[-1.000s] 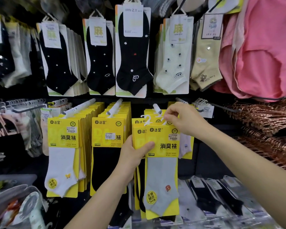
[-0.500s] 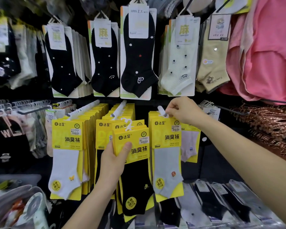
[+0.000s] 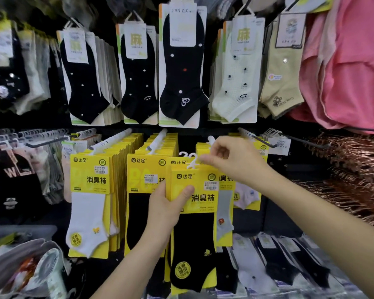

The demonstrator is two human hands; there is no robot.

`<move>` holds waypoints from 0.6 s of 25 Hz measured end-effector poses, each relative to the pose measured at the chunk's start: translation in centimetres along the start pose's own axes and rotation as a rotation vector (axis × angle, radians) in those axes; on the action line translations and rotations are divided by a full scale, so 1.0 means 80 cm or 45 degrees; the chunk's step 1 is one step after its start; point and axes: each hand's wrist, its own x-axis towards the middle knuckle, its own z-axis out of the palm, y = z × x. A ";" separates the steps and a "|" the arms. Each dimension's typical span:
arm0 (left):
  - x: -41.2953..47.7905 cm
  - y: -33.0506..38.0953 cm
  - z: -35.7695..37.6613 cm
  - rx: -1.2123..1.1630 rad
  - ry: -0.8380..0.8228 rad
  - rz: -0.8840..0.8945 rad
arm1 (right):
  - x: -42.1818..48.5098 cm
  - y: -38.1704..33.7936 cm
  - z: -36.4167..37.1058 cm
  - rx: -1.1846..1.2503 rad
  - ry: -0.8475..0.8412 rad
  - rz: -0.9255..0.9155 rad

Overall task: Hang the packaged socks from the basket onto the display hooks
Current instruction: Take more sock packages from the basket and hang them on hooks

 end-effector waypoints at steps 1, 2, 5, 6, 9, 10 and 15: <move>0.000 0.002 0.009 -0.003 0.003 0.007 | -0.006 -0.001 0.001 -0.080 -0.077 0.015; 0.000 0.003 0.018 -0.013 0.005 0.007 | -0.011 0.002 0.000 -0.150 -0.133 0.040; 0.000 0.003 0.035 -0.100 -0.035 -0.043 | -0.014 0.019 -0.010 -0.125 -0.175 0.117; 0.000 0.002 0.038 -0.134 -0.070 -0.063 | -0.014 0.025 -0.014 -0.080 -0.173 0.141; -0.003 0.000 0.043 -0.170 -0.133 -0.086 | -0.018 0.035 -0.023 0.027 -0.182 0.183; -0.003 -0.001 0.045 -0.170 -0.131 -0.082 | -0.020 0.036 -0.025 0.062 -0.184 0.191; 0.002 -0.002 0.048 -0.075 0.007 -0.026 | -0.022 0.028 -0.031 0.096 -0.186 0.113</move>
